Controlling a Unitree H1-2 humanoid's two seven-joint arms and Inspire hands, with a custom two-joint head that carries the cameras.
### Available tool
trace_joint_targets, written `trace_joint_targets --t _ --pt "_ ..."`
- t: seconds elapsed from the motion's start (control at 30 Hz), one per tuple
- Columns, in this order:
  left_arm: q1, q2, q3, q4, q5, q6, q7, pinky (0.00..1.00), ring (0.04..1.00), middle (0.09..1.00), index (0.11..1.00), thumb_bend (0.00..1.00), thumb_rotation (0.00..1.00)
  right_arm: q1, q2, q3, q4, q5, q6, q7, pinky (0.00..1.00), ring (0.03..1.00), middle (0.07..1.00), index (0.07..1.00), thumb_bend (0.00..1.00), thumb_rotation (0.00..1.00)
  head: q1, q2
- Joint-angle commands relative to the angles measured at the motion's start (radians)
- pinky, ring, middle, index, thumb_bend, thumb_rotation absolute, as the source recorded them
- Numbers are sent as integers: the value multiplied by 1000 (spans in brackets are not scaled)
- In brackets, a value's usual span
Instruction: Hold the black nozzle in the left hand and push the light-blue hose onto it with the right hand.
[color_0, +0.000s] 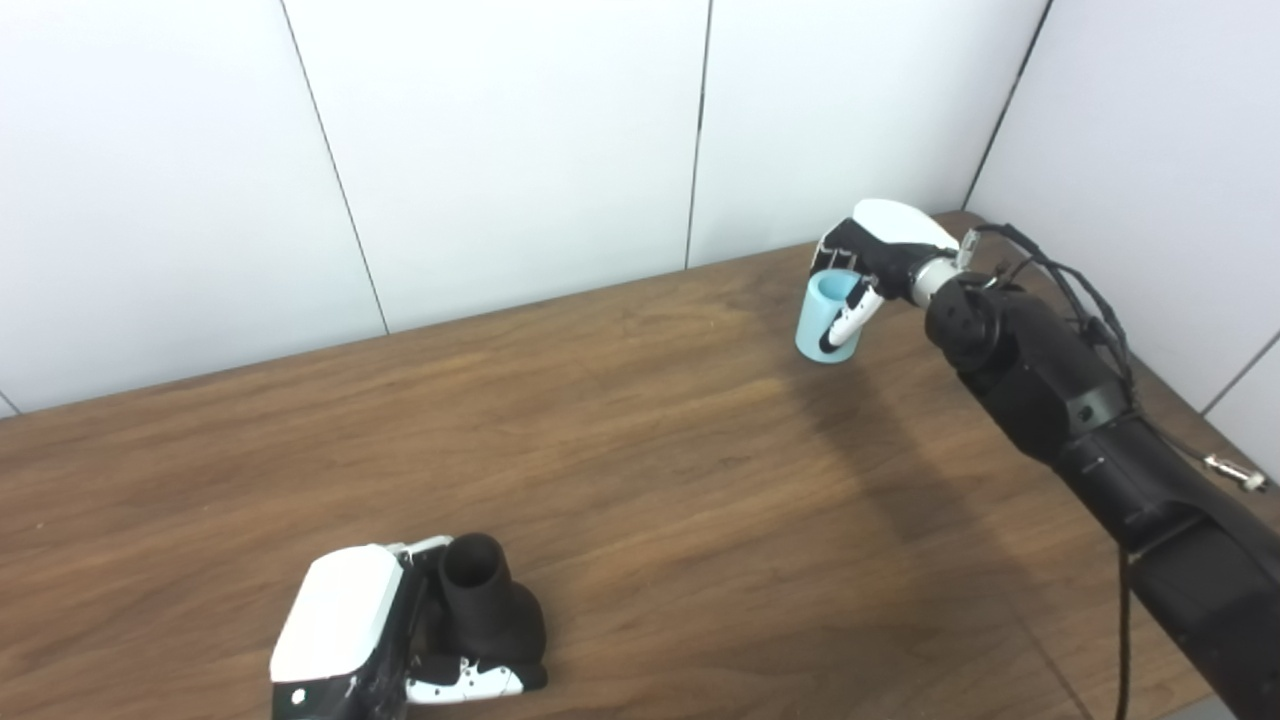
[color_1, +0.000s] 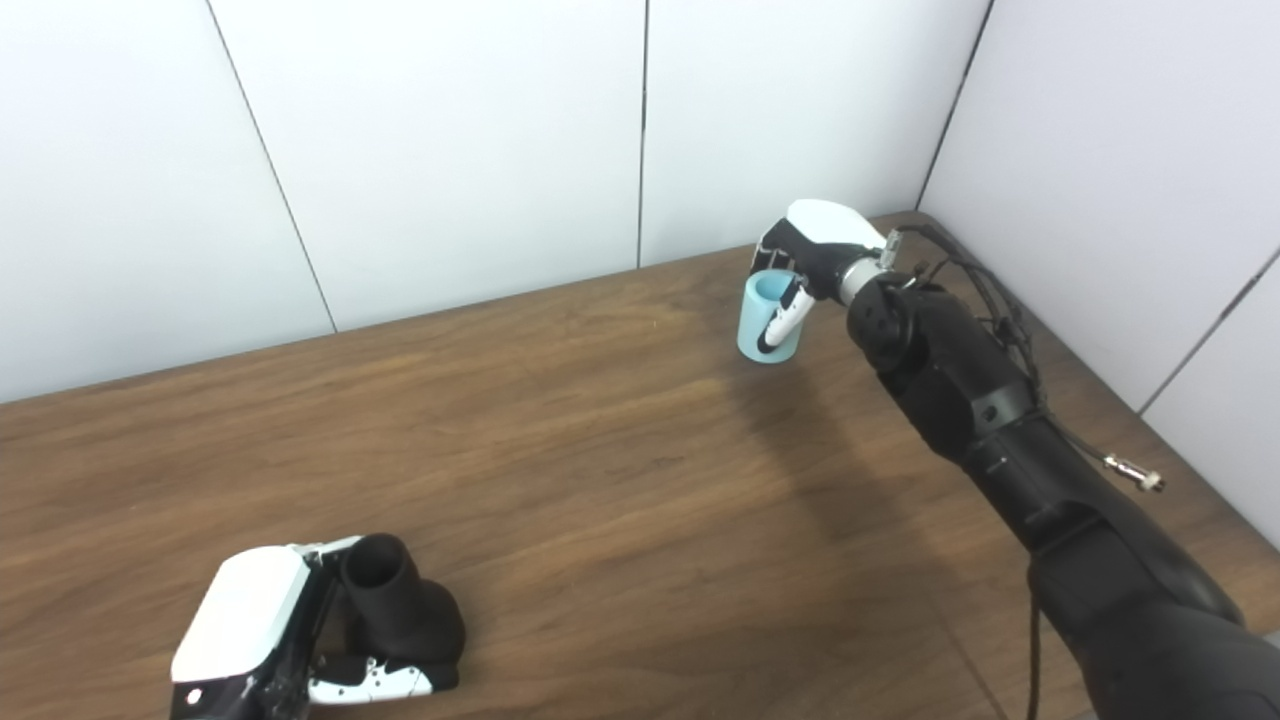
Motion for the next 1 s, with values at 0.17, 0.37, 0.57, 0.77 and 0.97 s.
trace_joint_targets --t 0.17,0.37,0.57,0.77,0.97 --pt "12 6 -6 18 19 16 -28 685 597 474 495 524 0 -36 -31 -16 -24 -26 -6 -35 526 458 502 471 521 0 6 1" --pt "16 -7 -11 10 34 28 -34 694 598 468 499 524 0 -17 -51 -27 -74 -20 -52 -38 540 458 503 466 521 0 46 7" --pt "24 -21 -18 9 53 29 -31 709 607 472 497 524 0 29 -61 -82 -246 14 -79 -16 370 394 512 524 513 0 114 18" --pt "27 -50 -38 24 89 37 -16 698 602 471 497 525 0 86 -65 -111 -494 56 -49 91 408 397 504 504 517 0 232 21" --pt "29 -82 -66 48 122 53 9 698 604 468 496 525 0 158 -33 -118 -698 61 11 163 431 405 499 498 519 0 343 23"
